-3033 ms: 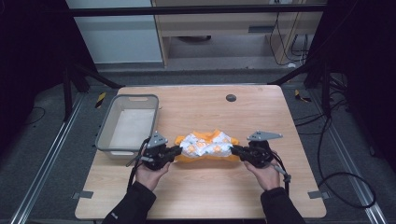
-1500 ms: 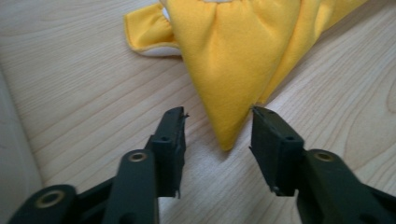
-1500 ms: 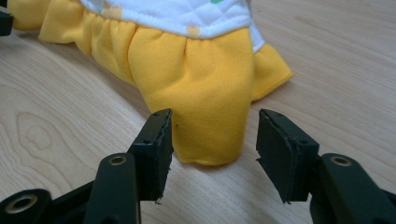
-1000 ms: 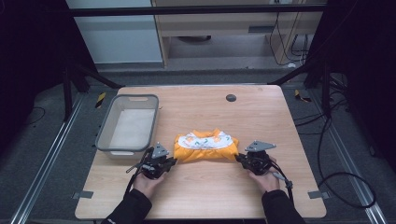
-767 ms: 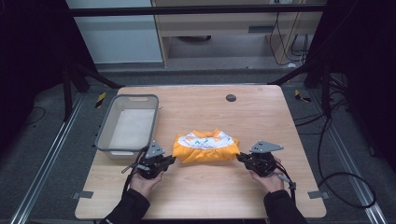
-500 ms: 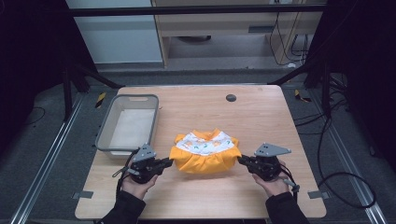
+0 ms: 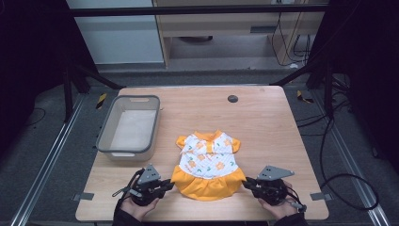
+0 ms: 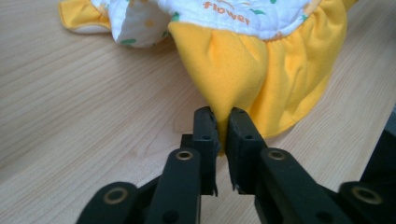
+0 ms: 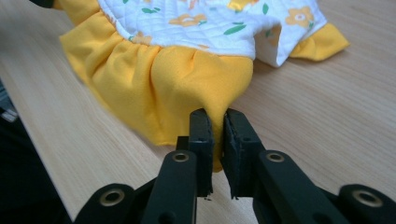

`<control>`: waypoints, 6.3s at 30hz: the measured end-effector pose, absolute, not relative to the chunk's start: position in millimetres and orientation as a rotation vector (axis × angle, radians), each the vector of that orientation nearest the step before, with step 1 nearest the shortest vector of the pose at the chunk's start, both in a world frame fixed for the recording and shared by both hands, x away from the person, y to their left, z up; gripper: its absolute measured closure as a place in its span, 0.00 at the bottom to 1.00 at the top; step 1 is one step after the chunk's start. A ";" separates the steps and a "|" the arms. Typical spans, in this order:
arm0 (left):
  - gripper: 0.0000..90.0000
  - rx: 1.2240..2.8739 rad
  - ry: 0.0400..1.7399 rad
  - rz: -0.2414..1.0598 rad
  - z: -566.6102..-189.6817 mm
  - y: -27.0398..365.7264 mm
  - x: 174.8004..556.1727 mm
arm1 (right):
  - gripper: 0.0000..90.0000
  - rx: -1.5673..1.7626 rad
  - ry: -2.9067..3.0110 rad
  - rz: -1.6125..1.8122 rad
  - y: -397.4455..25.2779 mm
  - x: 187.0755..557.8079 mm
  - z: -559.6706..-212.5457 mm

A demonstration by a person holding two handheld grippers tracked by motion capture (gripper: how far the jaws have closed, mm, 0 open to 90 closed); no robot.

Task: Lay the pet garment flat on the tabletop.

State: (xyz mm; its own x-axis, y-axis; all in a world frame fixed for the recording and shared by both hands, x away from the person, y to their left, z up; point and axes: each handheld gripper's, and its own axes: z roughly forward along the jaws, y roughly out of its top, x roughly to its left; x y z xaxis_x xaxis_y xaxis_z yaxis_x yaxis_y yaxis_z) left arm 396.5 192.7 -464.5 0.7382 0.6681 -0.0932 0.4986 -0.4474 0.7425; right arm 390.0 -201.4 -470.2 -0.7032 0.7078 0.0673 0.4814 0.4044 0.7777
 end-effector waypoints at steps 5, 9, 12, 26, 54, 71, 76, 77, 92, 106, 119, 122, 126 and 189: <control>0.69 2.125 0.889 0.294 -463.6 195.1 394.4 | 0.77 1.040 2.379 1.181 -202.1 390.8 -471.9; 0.49 2.061 0.893 0.325 -455.3 198.1 391.1 | 0.69 1.029 2.323 1.210 -204.8 390.5 -467.4; 0.45 2.027 0.888 0.371 -450.3 200.1 390.4 | 0.65 1.028 2.279 1.248 -205.8 391.2 -462.3; 0.43 1.951 0.955 0.522 -426.3 192.3 461.6 | 0.45 1.076 2.128 1.256 -199.6 455.7 -442.5; 0.73 2.134 1.169 0.544 -494.6 146.1 564.1 | 0.68 1.277 2.192 1.032 -180.8 554.5 -505.7; 0.99 2.087 1.098 0.553 -467.2 146.0 561.4 | 0.99 1.212 2.155 1.161 -179.6 546.7 -477.7; 0.99 2.054 1.045 0.637 -428.5 137.3 569.3 | 0.99 1.134 2.034 1.184 -173.6 551.6 -448.0; 0.99 2.017 1.036 0.667 -419.0 134.4 572.5 | 0.99 1.124 1.972 1.186 -172.9 555.2 -440.6; 0.70 1.918 1.101 0.605 -410.6 142.7 575.9 | 0.80 1.114 1.963 1.087 -175.5 560.9 -435.4; 0.90 2.045 0.921 0.465 -449.6 118.7 531.0 | 0.89 1.087 2.111 1.182 -169.7 514.9 -447.5; 0.91 2.164 0.975 0.415 -496.9 120.1 529.6 | 0.89 1.112 2.297 1.040 -157.1 509.4 -499.5; 0.92 2.156 0.985 0.424 -497.9 120.8 530.9 | 0.89 1.130 2.294 1.037 -156.1 511.3 -503.4; 0.91 2.153 0.984 0.436 -498.5 120.7 529.6 | 0.94 1.141 2.295 1.041 -155.7 511.9 -503.6; 0.36 1.986 1.069 0.516 -468.2 249.5 409.8 | 0.38 1.275 1.994 1.174 -256.5 426.0 -486.8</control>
